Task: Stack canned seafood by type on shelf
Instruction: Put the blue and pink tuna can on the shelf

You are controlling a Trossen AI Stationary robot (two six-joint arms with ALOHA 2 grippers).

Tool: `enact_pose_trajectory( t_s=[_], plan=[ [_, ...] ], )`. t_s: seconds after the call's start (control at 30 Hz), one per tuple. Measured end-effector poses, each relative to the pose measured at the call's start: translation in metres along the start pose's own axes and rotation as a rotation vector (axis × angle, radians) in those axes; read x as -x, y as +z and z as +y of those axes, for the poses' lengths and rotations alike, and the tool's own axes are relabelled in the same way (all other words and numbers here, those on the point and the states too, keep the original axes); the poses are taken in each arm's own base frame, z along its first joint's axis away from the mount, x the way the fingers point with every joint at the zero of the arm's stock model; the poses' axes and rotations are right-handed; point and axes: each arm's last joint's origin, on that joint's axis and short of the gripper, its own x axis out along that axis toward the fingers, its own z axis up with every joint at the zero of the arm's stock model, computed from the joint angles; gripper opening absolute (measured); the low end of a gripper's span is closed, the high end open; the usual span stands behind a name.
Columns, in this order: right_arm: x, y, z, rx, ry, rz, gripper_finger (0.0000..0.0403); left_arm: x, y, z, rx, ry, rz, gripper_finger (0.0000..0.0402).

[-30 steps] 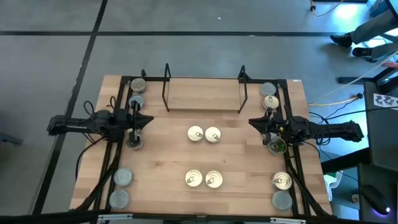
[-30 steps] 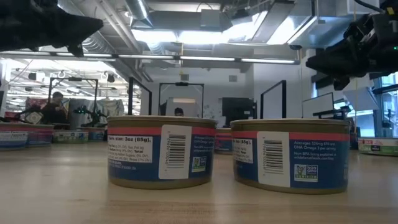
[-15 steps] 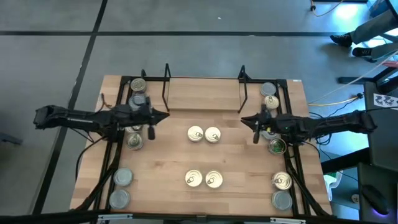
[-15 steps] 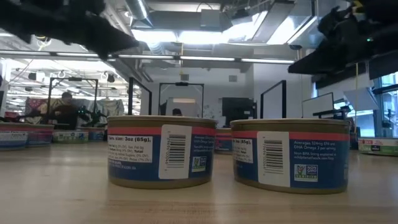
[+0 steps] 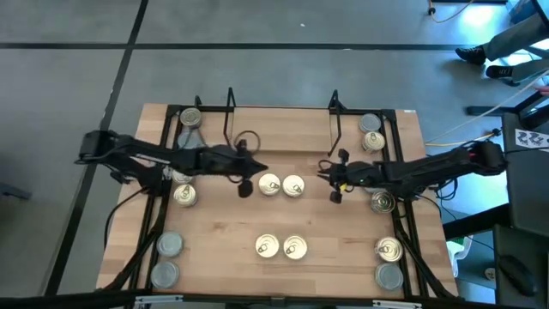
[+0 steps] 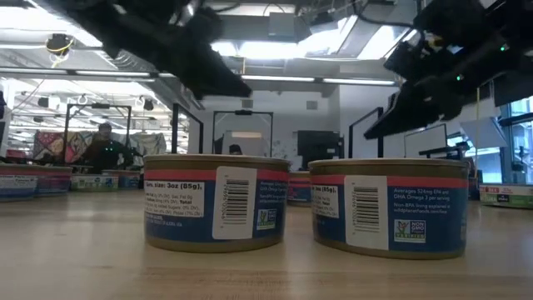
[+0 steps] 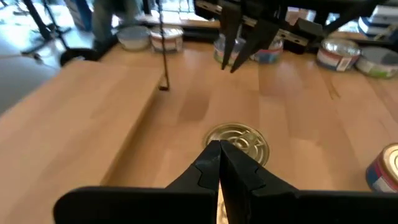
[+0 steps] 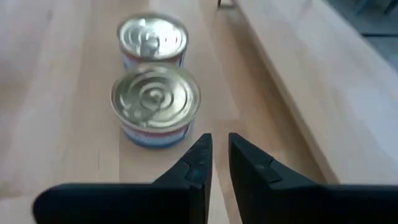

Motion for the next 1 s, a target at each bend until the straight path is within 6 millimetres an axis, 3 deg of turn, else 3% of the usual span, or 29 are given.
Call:
enact_pose_trajectory(
  t_s=[0.3, 0.5, 0.77, 1.0],
  plan=[
    [-0.007, 0.000, 0.003, 0.008, 0.030, 0.029, 0.0052, -0.061, -0.001, -0.009, -0.015, -0.075, 0.085, 0.0005],
    [-0.007, 0.000, 0.003, 0.008, 0.035, 0.029, 0.0052, -0.085, -0.008, -0.012, -0.012, -0.073, 0.113, 0.0012],
    [-0.007, 0.000, 0.004, 0.005, 0.066, 0.024, 0.0066, -0.102, -0.016, -0.014, -0.046, -0.084, 0.155, 0.0119],
    [-0.011, 0.001, 0.007, 0.000, 0.135, 0.004, 0.0153, -0.104, -0.020, -0.009, -0.067, -0.082, 0.177, 0.0194]
  ],
)
